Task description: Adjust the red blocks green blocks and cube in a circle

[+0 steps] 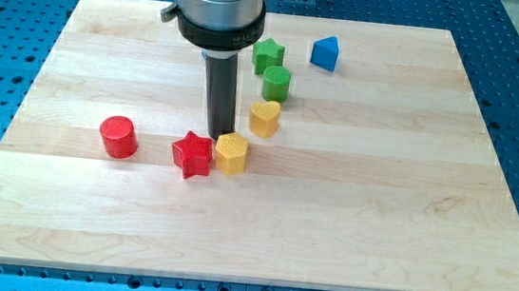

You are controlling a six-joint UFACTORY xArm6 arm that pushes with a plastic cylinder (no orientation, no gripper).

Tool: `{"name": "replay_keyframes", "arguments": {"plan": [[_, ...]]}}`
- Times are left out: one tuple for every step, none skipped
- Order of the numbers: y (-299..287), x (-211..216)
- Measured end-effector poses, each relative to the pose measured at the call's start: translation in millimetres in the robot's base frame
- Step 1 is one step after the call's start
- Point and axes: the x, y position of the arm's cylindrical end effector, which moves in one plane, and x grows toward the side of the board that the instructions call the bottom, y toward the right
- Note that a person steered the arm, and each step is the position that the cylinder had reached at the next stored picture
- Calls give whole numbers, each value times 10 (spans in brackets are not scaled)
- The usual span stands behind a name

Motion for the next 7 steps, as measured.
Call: {"name": "replay_keyframes", "arguments": {"plan": [[-200, 120], [-639, 281], [-907, 689], [-874, 1116], [-755, 1322], [-352, 1322], [1052, 1062]]}}
